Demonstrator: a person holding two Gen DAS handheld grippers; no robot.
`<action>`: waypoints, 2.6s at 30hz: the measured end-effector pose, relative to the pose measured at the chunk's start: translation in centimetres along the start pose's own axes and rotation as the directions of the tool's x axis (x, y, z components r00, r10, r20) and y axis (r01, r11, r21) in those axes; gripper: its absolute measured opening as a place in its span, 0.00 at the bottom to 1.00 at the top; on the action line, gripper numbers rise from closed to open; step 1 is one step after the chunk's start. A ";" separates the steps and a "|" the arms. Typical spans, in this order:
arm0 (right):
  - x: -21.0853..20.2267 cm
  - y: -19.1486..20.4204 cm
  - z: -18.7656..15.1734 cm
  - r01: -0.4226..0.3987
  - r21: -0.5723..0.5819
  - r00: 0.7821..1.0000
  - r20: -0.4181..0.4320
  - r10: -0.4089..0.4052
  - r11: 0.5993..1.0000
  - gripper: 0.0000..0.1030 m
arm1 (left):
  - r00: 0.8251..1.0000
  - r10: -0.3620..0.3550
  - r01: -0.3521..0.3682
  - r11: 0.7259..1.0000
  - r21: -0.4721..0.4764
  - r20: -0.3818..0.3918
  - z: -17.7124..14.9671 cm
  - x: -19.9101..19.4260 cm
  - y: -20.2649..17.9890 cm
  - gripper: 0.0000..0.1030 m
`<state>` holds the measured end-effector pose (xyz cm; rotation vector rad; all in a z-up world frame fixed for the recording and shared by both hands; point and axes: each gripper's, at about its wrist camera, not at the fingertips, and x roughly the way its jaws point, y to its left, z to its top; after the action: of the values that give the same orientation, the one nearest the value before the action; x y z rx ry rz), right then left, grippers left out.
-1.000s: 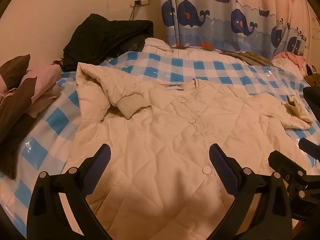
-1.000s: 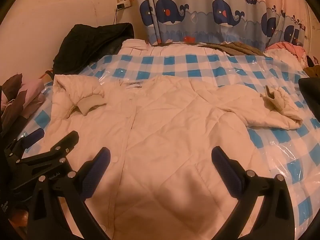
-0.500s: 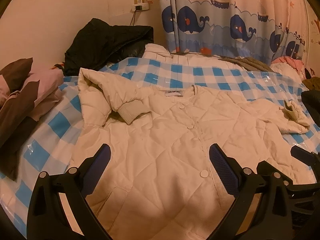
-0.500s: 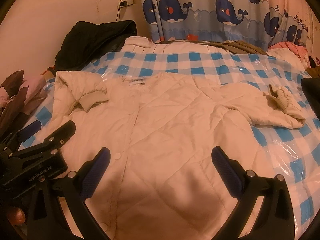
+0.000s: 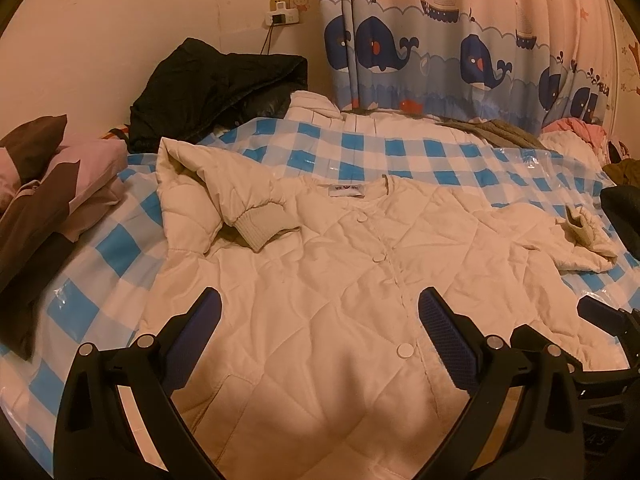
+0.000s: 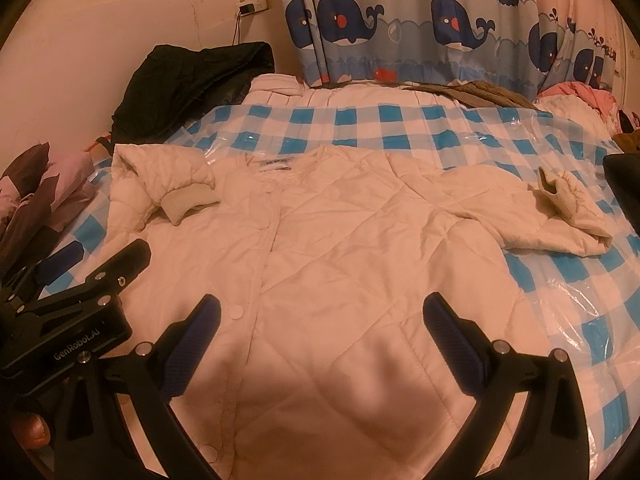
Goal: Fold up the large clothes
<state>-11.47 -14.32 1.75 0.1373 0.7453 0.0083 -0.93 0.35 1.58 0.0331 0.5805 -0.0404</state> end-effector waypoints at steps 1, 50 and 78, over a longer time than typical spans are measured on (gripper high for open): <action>0.0 0.0 0.0 0.000 0.000 1.000 0.000 0.000 1.000 0.95 | 1.000 0.003 -0.003 1.000 0.006 -0.013 0.0 0.1 0.0 0.92; -0.2 -1.8 1.2 0.143 -0.014 0.989 0.028 -0.143 0.990 0.95 | 0.988 -0.039 0.024 0.995 -0.099 -0.146 1.1 1.6 3.3 0.92; 6.4 -38.3 11.1 0.443 0.118 0.890 -0.174 -0.421 0.888 0.22 | 0.979 0.009 -0.010 1.000 -0.004 -0.203 -1.8 4.7 0.8 0.92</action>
<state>-0.83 -53.22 0.56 0.1163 0.9092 -0.4741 2.12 1.09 -2.47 0.0350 0.7852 -0.0267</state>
